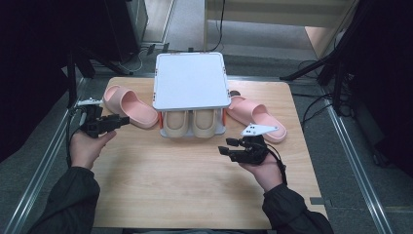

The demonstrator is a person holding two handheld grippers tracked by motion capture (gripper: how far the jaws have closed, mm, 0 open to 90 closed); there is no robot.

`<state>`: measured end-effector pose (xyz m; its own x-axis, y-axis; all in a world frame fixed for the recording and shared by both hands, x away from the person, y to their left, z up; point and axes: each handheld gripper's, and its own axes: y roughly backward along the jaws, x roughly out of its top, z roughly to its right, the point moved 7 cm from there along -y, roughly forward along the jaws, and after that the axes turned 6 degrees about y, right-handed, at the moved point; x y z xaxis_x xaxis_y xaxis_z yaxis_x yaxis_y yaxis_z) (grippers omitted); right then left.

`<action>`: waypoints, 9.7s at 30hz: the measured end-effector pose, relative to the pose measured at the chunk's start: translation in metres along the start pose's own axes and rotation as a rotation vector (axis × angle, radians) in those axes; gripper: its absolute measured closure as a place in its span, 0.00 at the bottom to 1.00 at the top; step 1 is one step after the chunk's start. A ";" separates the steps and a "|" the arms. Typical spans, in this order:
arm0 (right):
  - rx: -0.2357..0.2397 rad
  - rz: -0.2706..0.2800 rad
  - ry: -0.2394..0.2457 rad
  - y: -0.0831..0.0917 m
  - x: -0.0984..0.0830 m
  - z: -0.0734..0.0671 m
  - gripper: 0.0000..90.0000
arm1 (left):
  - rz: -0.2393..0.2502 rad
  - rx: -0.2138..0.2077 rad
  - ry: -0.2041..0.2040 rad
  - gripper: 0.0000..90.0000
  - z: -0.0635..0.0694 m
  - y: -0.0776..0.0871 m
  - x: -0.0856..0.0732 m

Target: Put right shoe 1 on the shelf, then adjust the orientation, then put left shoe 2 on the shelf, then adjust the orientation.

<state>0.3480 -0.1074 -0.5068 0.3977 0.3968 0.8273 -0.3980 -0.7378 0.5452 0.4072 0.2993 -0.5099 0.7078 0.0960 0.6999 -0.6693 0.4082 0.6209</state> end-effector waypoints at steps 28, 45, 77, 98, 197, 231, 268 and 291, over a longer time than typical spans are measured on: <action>-0.104 -0.007 -0.051 0.025 -0.026 0.003 0.57 | -0.008 0.172 0.091 0.46 -0.058 -0.069 0.028; -0.125 -0.009 -0.070 0.030 -0.032 0.004 0.57 | 0.040 0.255 0.067 0.60 -0.075 -0.079 0.027; -0.065 -0.031 -0.016 0.006 -0.019 0.001 0.57 | -0.032 0.174 0.087 0.86 -0.079 -0.053 0.011; -0.105 -0.029 -0.050 0.018 -0.029 0.004 0.57 | -0.001 0.186 0.098 0.68 -0.082 -0.075 0.025; -0.026 -0.015 -0.040 0.006 -0.017 0.001 0.57 | -0.093 0.093 0.009 0.85 0.109 -0.070 0.197; -0.023 -0.031 -0.042 0.002 -0.017 0.001 0.58 | -0.143 0.025 -0.025 0.65 0.124 -0.065 0.171; -0.048 0.024 -0.057 0.018 -0.012 0.023 0.57 | -0.099 -0.107 -0.078 0.49 0.122 0.003 0.139; -0.140 -0.001 -0.109 0.040 -0.020 0.080 0.87 | -0.076 -0.084 -0.063 0.45 0.072 0.010 0.072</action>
<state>0.3908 -0.1885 -0.5121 0.4822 0.3299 0.8116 -0.5063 -0.6511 0.5655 0.4352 0.2447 -0.4280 0.7383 0.0064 0.6744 -0.5912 0.4873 0.6426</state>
